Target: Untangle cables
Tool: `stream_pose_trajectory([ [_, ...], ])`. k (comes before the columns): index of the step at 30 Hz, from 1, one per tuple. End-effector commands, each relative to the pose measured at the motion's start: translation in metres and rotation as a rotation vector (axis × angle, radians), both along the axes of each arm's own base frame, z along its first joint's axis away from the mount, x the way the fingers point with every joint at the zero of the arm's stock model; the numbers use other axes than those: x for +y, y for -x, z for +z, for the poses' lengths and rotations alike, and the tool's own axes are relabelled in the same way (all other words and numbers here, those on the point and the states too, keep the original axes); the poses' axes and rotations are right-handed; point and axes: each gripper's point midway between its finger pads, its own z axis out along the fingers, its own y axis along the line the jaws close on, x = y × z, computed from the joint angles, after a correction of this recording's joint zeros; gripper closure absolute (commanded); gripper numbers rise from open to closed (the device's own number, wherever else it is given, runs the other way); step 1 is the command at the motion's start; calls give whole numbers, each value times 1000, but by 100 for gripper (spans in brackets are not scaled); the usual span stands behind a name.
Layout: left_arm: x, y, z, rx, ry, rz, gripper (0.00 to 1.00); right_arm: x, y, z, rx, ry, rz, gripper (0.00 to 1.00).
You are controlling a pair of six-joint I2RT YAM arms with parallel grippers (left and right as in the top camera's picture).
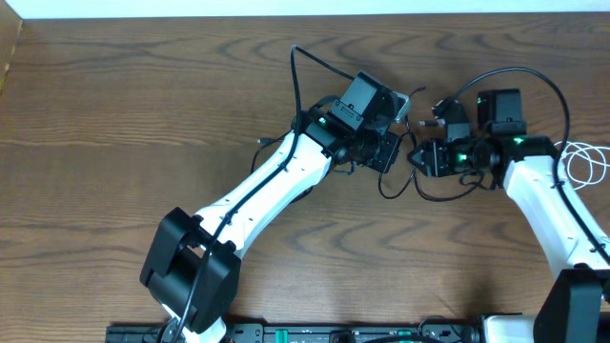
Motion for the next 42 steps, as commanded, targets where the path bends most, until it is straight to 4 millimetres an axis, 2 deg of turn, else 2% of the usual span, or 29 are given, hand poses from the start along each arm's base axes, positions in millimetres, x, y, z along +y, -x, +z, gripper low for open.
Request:
stream_pose_trajectory([
  [1,-1,-1,1,2,9,-7,92,8,0,2,-26,-10,31,58],
  [5,-1,-1,1,3,9,-7,92,2,-9,2,-58,26,9,72],
  [7,-1,-1,1,3,9,-7,92,0,-10,1,-59,41,2,76],
  [29,-1,-1,1,3,9,-7,92,-1,-12,2,-70,43,0,77],
  [34,-7,7,4,32,46,-39,92,-1,-12,2,-69,44,0,77],
  [42,-7,7,5,34,47,-40,92,-3,-11,0,-67,55,-5,78],
])
